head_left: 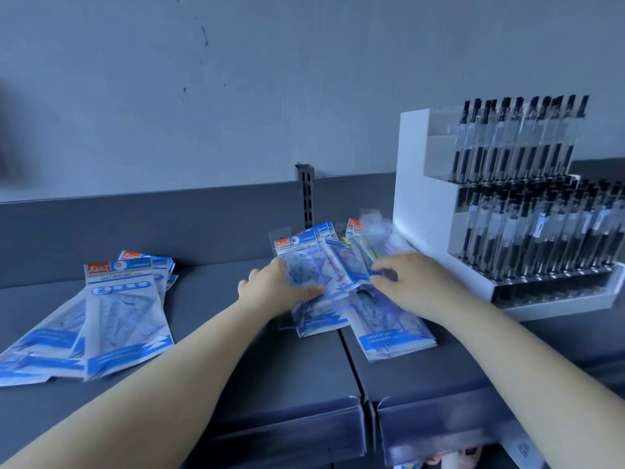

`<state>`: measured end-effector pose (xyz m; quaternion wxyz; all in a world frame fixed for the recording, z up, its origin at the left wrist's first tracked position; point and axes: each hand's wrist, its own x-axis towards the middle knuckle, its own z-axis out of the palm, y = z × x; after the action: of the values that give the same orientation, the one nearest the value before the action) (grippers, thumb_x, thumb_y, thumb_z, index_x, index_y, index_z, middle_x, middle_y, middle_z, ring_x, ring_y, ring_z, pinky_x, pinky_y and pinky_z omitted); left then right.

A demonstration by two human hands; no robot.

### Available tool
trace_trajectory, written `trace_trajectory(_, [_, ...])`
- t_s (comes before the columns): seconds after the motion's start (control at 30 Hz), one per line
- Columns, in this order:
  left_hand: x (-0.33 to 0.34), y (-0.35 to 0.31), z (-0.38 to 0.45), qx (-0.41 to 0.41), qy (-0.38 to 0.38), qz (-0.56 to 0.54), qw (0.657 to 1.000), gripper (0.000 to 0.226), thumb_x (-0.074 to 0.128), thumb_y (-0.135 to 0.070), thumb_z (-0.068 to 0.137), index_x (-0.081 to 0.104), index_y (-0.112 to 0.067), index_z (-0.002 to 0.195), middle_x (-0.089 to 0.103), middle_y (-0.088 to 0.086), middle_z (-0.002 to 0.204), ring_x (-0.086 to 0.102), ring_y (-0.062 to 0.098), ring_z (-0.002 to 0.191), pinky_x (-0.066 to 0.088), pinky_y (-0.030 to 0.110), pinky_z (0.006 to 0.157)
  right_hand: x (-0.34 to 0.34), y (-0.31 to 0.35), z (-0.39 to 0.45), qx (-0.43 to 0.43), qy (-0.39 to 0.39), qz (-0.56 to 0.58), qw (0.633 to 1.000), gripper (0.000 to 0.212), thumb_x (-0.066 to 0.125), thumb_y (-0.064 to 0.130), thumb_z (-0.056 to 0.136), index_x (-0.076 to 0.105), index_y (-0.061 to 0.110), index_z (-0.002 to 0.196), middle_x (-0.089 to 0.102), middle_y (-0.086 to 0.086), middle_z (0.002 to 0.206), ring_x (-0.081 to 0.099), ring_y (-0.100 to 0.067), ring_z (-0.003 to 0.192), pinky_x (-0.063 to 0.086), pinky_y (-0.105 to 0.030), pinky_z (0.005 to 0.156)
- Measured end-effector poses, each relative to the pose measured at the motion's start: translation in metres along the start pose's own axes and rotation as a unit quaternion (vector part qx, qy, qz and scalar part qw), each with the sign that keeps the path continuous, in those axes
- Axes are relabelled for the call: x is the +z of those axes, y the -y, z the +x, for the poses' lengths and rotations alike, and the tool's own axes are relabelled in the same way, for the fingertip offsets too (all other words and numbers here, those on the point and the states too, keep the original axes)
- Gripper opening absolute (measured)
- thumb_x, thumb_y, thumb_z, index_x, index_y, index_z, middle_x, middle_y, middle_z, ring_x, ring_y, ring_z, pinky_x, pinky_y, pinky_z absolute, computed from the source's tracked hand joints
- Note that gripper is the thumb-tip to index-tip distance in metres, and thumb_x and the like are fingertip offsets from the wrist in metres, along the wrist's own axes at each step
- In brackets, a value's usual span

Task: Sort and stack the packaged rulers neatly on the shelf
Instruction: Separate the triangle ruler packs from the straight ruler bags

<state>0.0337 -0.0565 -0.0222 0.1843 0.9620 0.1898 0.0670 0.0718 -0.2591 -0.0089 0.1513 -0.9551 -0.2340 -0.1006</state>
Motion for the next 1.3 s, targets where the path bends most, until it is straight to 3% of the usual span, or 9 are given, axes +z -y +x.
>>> trace_trajectory(0.1, [-0.001,0.006,0.009,-0.001,-0.003,-0.127,0.992,0.084,0.074,-0.051,0.071,0.037,-0.017,0.138,0.057,-0.001,0.120,0.052,0.022,0.116,0.040,0.036,0.099,-0.002,0.005,-0.001,-0.025,0.016,0.074,0.997,0.034,0.049,0.033,0.093,0.057,0.029,0.126,0.058,0.005,0.128,0.052,-0.015,0.117,0.036,-0.023,0.093])
trace_trajectory(0.3, [-0.006,0.014,0.012,-0.020,-0.005,-0.293,0.956,0.067,0.082,-0.020,0.071,0.049,-0.009,0.127,0.061,0.002,0.091,0.056,0.015,0.075,0.040,0.024,0.060,0.000,0.013,0.006,-0.034,-0.030,0.139,0.989,0.029,0.048,0.013,0.094,0.062,0.021,0.118,0.061,0.005,0.125,0.054,-0.014,0.116,0.036,-0.020,0.091])
trace_trajectory(0.4, [-0.010,0.018,0.013,-0.012,-0.016,-0.315,0.949,0.017,0.077,-0.010,0.075,0.063,-0.014,0.085,0.063,0.003,0.074,0.055,0.020,0.076,0.040,0.024,0.062,-0.003,0.008,0.017,0.022,-0.083,0.075,0.994,0.031,0.052,0.016,0.092,0.057,0.014,0.122,0.056,-0.003,0.130,0.049,-0.021,0.120,0.037,-0.026,0.097])
trace_trajectory(0.5, [-0.013,0.024,0.016,-0.021,-0.016,-0.331,0.943,0.019,0.073,-0.006,0.076,0.062,-0.012,0.061,0.062,0.007,0.063,0.051,0.019,0.057,0.040,0.023,0.057,-0.004,0.006,0.024,0.110,-0.014,0.002,0.994,0.042,0.054,0.032,0.091,0.052,0.007,0.125,0.051,-0.011,0.130,0.048,-0.028,0.119,0.042,-0.034,0.096])
trace_trajectory(0.63, [-0.014,0.026,0.018,-0.033,-0.021,-0.318,0.947,0.017,0.071,-0.011,0.077,0.069,0.005,0.079,0.055,0.011,0.063,0.042,0.021,0.056,0.035,0.024,0.056,-0.007,0.009,0.030,0.149,0.023,-0.006,0.989,0.048,0.055,0.040,0.090,0.053,0.003,0.120,0.051,-0.014,0.127,0.052,-0.030,0.112,0.040,-0.028,0.078])
trace_trajectory(0.8, [-0.014,0.023,0.014,-0.008,-0.027,-0.291,0.956,0.013,0.064,-0.015,0.081,0.059,-0.011,0.071,0.047,0.007,0.064,0.038,0.021,0.061,0.028,0.024,0.050,-0.004,0.008,0.034,0.172,0.022,0.016,0.985,0.031,0.051,0.037,0.089,0.055,0.007,0.095,0.056,-0.014,0.105,0.054,-0.028,0.094,0.036,-0.026,0.060])
trace_trajectory(0.93, [-0.015,0.024,0.014,-0.006,-0.037,-0.325,0.945,0.013,0.064,-0.015,0.085,0.062,-0.009,0.073,0.052,-0.003,0.052,0.039,0.016,0.051,0.031,0.021,0.050,-0.006,0.007,0.030,0.184,-0.023,0.073,0.980,0.047,0.062,0.029,0.083,0.050,0.005,0.122,0.054,-0.012,0.123,0.055,-0.029,0.106,0.045,-0.030,0.078])
trace_trajectory(1.17, [-0.026,0.020,0.007,-0.058,0.028,-0.522,0.851,0.012,0.048,-0.001,0.091,0.056,-0.004,0.083,0.062,0.010,0.071,0.049,0.010,0.031,0.032,0.012,0.033,-0.009,0.006,0.025,0.145,-0.108,0.156,0.971,0.053,0.071,0.026,0.080,0.046,0.007,0.122,0.055,-0.010,0.122,0.046,-0.020,0.086,0.039,-0.029,0.071])
trace_trajectory(1.3, [-0.033,0.020,-0.001,-0.052,0.046,-0.563,0.824,0.015,0.053,0.008,0.084,0.057,-0.006,0.088,0.067,0.008,0.074,0.063,0.012,0.044,0.040,0.015,0.035,-0.003,0.005,0.022,0.137,-0.104,0.157,0.973,0.057,0.073,0.031,0.079,0.046,0.005,0.122,0.053,-0.010,0.127,0.054,-0.026,0.104,0.037,-0.028,0.075])
